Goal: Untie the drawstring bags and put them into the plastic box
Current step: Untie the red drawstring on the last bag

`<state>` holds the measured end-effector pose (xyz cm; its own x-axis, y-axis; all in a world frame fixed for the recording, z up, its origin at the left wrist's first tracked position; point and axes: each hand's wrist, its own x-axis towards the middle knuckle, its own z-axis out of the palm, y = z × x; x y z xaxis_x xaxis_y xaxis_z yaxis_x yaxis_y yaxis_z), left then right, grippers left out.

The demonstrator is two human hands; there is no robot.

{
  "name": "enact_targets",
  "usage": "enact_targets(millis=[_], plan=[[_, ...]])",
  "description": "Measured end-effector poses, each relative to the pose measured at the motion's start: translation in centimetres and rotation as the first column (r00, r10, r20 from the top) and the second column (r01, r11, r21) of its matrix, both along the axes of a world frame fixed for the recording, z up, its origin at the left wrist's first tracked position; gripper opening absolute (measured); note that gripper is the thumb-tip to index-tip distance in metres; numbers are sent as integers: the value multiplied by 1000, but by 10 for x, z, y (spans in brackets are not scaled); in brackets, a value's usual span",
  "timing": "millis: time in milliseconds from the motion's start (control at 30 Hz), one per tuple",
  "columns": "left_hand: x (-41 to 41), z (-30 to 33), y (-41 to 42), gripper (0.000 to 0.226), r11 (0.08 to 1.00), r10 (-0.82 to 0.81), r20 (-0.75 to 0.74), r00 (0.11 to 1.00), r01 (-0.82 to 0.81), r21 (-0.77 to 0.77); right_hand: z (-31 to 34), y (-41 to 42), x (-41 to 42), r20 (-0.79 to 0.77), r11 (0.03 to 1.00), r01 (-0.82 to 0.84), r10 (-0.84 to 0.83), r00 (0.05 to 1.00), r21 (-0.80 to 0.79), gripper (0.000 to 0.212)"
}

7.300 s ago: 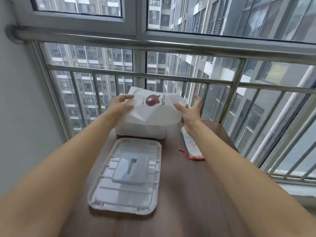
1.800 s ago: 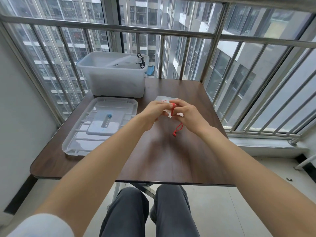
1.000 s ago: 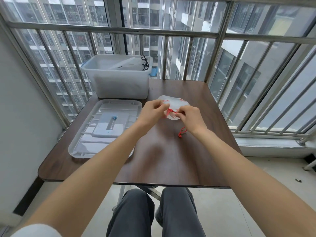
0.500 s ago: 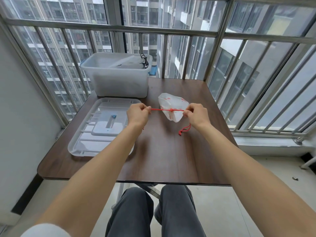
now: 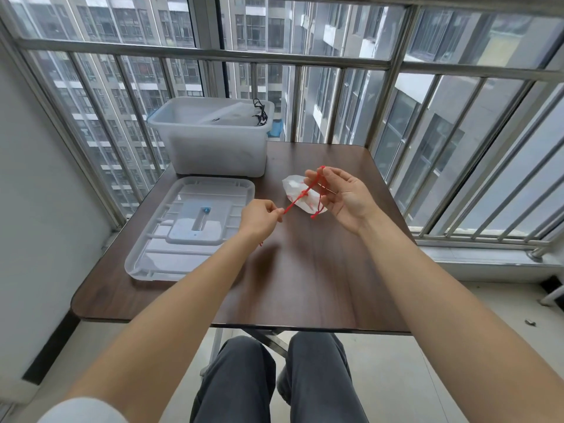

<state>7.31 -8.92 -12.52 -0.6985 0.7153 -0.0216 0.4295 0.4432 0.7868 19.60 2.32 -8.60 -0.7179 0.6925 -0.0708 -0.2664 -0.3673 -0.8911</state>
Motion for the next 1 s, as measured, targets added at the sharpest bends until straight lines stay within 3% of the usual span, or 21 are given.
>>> enact_targets(millis=[133,267,433,567,667,833,1000], plan=[[-4,0,-2,24,1000,-8,10,1000,8,-3,0,-8,-6,245,944,69,-154,957,322,10],[-7,6,-5,25,999,-47,-21,999,48,8,-7,-7,-10,355,846,10,-235,905,533,15],[-16,25,-7,22,988,-82,-150,985,100,117,-10,-4,-4,436,835,-192,-64,898,516,32],[-15,48,-5,23,974,-224,-459,860,218,-66,-9,-8,-2,471,787,-245,-65,880,566,16],[-14,63,3,23,958,-286,-592,754,233,-166,-9,-7,-6,468,761,-249,-82,880,600,8],[-21,77,21,28,923,-380,-636,672,322,-210,-14,-8,-7,501,785,-302,-12,865,541,19],[-23,73,44,29,910,-406,-715,569,322,-261,-13,-9,-3,512,836,-312,44,858,451,15]])
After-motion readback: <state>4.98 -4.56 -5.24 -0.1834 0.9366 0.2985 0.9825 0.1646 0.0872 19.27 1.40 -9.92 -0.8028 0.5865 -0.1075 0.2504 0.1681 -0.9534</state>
